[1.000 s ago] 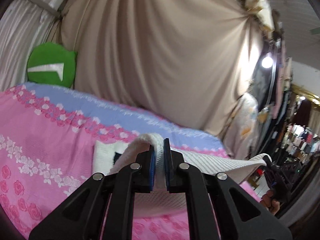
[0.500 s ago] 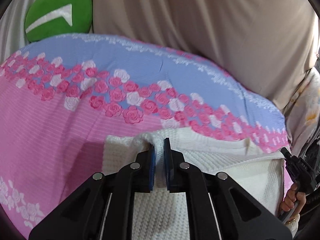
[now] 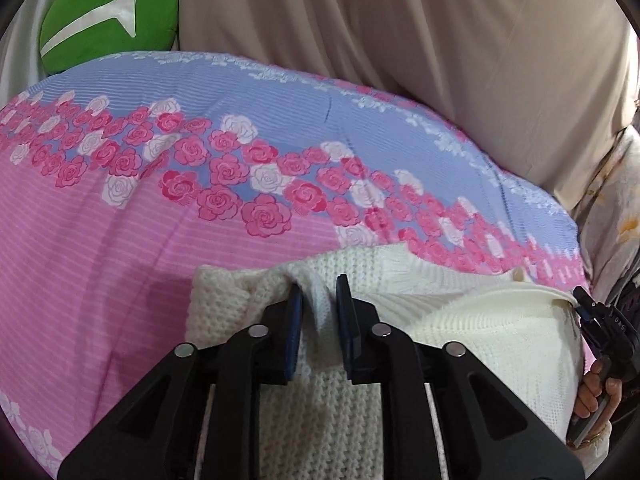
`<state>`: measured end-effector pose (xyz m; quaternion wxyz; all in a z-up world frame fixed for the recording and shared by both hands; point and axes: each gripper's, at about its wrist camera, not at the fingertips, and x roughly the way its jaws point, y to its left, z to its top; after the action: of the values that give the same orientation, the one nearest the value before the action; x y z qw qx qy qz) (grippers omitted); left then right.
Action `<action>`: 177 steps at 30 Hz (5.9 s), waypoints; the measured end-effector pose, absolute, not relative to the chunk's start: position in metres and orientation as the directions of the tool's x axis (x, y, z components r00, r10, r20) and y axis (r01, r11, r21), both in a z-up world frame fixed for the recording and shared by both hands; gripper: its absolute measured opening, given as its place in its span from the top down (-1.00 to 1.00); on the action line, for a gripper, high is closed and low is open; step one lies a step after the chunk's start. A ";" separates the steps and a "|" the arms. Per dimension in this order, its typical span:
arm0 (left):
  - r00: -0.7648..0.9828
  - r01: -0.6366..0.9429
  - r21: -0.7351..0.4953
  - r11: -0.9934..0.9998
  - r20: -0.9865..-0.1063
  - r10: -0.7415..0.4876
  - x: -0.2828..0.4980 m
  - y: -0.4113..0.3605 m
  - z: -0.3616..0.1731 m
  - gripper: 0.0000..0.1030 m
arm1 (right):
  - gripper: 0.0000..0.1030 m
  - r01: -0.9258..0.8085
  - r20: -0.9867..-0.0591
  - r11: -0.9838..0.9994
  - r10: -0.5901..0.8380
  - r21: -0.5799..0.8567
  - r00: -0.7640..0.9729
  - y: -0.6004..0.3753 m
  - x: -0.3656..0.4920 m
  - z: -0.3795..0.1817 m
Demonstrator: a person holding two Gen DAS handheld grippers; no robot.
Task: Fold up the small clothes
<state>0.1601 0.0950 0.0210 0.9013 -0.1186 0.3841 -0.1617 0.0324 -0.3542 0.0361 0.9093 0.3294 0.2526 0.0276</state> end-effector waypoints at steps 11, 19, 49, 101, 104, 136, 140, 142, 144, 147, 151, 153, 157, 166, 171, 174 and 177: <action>0.648 0.506 -0.139 0.852 -0.590 -0.481 -0.002 0.052 0.075 0.14 | 0.38 -0.185 -0.503 0.897 0.384 0.401 0.774 -0.211 -0.085 0.067; 0.579 0.438 -0.078 0.896 -0.738 -0.347 -0.013 0.032 0.012 0.16 | 0.85 -0.129 -0.682 0.926 0.350 0.354 0.642 -0.182 -0.091 0.011; 0.588 0.219 -0.278 0.935 -0.728 -0.354 0.169 0.089 0.040 -0.31 | -0.23 0.240 -0.656 0.926 0.011 0.291 0.755 -0.330 0.029 0.060; 0.580 0.248 -0.138 0.959 -0.772 -0.261 -0.016 0.110 0.003 0.75 | 1.00 0.208 -0.728 0.960 -0.006 0.188 0.685 -0.272 -0.129 0.007; 0.583 0.232 -0.139 0.963 -0.772 -0.252 -0.021 0.113 0.004 0.75 | 1.00 0.259 -0.730 0.947 -0.039 0.192 0.683 -0.281 -0.139 0.012; 0.652 0.184 -0.264 0.947 -0.688 -0.319 -0.021 0.132 0.045 0.06 | 0.72 0.031 -0.649 0.975 0.121 0.218 0.751 -0.205 -0.051 0.066; 0.679 0.150 -0.274 0.950 -0.670 -0.300 -0.007 0.144 0.054 -0.11 | 0.72 -0.095 -0.676 0.975 0.209 0.202 0.706 -0.150 -0.018 0.055; 0.674 0.128 -0.279 0.952 -0.679 -0.290 0.005 0.148 0.049 -0.23 | 0.72 -0.138 -0.697 0.969 0.242 0.204 0.675 -0.129 -0.003 0.045; 0.649 0.108 -0.298 0.949 -0.702 -0.294 0.020 0.149 0.039 -0.23 | 0.72 -0.161 -0.716 0.966 0.258 0.203 0.649 -0.119 0.006 0.036; 0.597 0.089 -0.348 0.933 -0.731 -0.329 0.038 0.151 0.019 -0.24 | 0.73 -0.165 -0.730 0.972 0.236 0.169 0.642 -0.110 0.013 0.021; 0.583 0.058 -0.387 0.920 -0.736 -0.345 0.052 0.151 0.005 -0.34 | 0.74 -0.182 -0.717 0.966 0.258 0.184 0.647 -0.114 0.013 0.017; 0.584 0.063 -0.379 0.923 -0.737 -0.342 0.055 0.147 0.005 -0.34 | 0.75 -0.184 -0.708 0.962 0.275 0.204 0.651 -0.119 0.013 0.015; 0.586 0.076 -0.333 0.940 -0.748 -0.313 0.061 0.132 0.007 -0.25 | 0.75 -0.193 -0.696 0.955 0.298 0.227 0.653 -0.123 0.013 0.014; 0.631 0.115 -0.248 0.962 -0.729 -0.264 0.058 0.099 0.032 0.35 | 0.75 -0.197 -0.689 0.948 0.318 0.252 0.652 -0.126 0.009 0.014; 0.655 0.151 -0.188 0.970 -0.717 -0.241 0.053 0.072 0.046 0.45 | 0.73 -0.189 -0.687 0.943 0.330 0.276 0.647 -0.129 0.005 0.016; 0.665 0.178 -0.168 0.970 -0.705 -0.245 0.050 0.056 0.055 0.52 | 0.66 -0.183 -0.676 0.931 0.357 0.317 0.644 -0.135 0.000 0.019; 0.675 0.218 -0.160 0.963 -0.687 -0.267 0.045 0.037 0.067 0.55 | 0.52 -0.180 -0.650 0.915 0.385 0.360 0.656 -0.144 -0.010 0.025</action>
<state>0.0451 0.0366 0.0667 0.9147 -0.0322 0.3804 -0.1327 -0.0100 -0.1440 0.0249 0.9001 0.1329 0.3842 0.1569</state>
